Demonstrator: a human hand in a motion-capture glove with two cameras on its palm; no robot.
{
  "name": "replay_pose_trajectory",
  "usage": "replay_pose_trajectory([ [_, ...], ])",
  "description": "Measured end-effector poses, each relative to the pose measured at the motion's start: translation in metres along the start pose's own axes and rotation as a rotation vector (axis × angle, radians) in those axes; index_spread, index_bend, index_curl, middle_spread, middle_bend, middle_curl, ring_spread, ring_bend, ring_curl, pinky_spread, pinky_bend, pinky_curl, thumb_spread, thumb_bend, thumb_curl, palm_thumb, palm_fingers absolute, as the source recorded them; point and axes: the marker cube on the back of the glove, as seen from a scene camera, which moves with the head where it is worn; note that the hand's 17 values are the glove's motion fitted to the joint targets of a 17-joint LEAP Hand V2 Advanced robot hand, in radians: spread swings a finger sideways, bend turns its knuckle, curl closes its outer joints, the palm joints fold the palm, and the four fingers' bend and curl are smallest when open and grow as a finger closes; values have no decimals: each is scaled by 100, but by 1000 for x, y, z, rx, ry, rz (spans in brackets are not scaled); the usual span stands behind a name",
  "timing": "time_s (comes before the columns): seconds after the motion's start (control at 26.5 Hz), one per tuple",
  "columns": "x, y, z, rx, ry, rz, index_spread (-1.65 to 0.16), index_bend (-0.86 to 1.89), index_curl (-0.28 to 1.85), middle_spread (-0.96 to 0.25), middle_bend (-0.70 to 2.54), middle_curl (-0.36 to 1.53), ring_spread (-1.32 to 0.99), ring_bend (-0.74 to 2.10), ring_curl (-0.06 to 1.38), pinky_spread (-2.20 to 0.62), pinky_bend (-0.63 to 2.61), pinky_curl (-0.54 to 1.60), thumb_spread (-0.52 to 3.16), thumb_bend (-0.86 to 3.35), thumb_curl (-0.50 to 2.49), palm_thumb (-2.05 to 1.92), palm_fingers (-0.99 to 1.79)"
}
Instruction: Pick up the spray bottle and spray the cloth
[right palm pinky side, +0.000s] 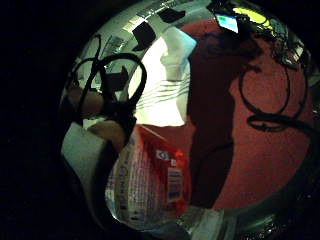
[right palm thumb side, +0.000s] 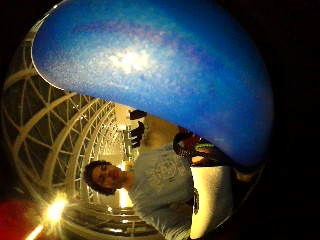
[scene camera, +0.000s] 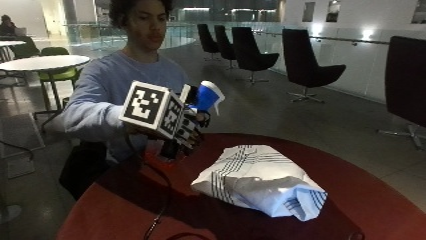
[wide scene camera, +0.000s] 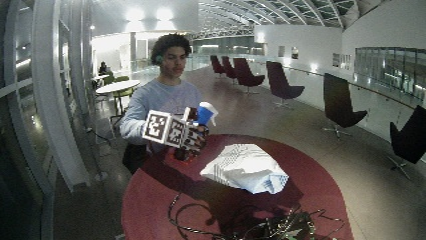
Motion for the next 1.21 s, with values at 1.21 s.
replay_pose_trajectory([
  [1.21, 1, -34, 46, -363, 155, 305, -22, 8, 21, -7, 42, 48, -3, 63, 40, 16, 28, 37, 88, -2, 60, 91, 111],
])
